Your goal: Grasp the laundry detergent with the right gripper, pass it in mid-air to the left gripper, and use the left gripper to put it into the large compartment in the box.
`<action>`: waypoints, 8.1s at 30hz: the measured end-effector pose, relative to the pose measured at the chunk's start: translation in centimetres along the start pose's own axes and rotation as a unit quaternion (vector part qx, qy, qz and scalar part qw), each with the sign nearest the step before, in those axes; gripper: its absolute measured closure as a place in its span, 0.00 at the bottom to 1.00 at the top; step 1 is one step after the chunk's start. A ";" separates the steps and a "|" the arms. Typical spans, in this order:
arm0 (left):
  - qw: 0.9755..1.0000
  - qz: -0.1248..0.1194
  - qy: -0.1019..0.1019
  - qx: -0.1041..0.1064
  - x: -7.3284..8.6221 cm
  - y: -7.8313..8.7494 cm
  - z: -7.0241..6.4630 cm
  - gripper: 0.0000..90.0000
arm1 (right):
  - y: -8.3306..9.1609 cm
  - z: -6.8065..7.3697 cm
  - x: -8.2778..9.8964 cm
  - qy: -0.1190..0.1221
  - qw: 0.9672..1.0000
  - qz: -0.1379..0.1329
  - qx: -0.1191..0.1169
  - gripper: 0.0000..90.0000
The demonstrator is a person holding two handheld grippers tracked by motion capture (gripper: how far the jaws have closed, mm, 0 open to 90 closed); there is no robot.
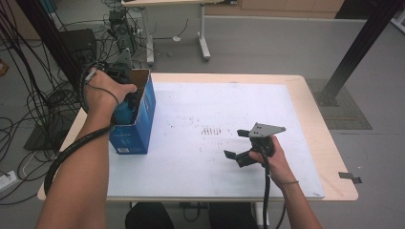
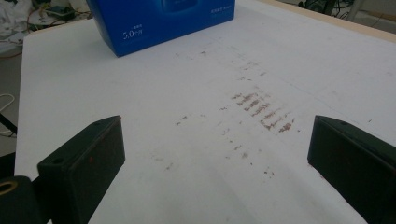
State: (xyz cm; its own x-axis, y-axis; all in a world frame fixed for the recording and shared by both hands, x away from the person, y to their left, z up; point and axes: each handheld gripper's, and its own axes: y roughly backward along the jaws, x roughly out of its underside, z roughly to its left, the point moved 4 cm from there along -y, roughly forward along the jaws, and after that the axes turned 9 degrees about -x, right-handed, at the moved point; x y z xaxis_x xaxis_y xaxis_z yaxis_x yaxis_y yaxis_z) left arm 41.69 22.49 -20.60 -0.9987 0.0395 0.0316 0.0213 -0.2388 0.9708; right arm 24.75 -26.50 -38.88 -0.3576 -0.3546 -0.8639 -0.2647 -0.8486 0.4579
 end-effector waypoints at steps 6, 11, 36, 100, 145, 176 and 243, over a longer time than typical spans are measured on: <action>1.000 0.009 -0.004 0.004 0.0 -1.1 -0.1 0.42 | -0.1 0.0 0.0 0.000 1.000 0.001 -0.001 0.04; 1.000 0.017 -0.007 0.006 -0.1 -2.0 -0.2 0.42 | -0.3 0.1 0.0 -0.001 1.000 0.004 -0.004 0.04; 1.000 0.018 -0.009 0.008 -0.1 -2.7 -0.3 0.42 | -0.3 0.0 0.4 -0.004 1.000 0.003 -0.004 0.04; 1.000 0.024 -0.008 0.006 -0.2 -2.6 -0.5 0.42 | -0.3 -0.3 0.5 -0.003 1.000 -0.001 -0.005 0.04; 1.000 0.027 -0.007 0.009 -0.1 -2.6 -0.4 0.42 | -0.5 -0.4 0.5 -0.006 1.000 -0.006 -0.009 0.04; 0.999 0.031 0.005 0.031 -0.2 -0.7 1.0 0.34 | -0.7 -0.5 0.3 -0.004 1.000 -0.005 -0.013 0.04; 0.964 -0.130 -0.217 0.080 8.5 8.8 -10.5 0.07 | 2.2 -0.6 0.1 -0.040 0.998 -0.005 0.052 0.04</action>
State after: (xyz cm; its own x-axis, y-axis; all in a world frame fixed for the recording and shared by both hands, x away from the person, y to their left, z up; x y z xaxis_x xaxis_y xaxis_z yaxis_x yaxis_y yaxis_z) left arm 32.94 10.52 -14.24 -0.8588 0.4883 -0.1553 -0.1861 -0.0149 0.9824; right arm 24.68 -28.61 -38.10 -0.4242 -0.3104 -0.8507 -0.3587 -0.8049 0.4726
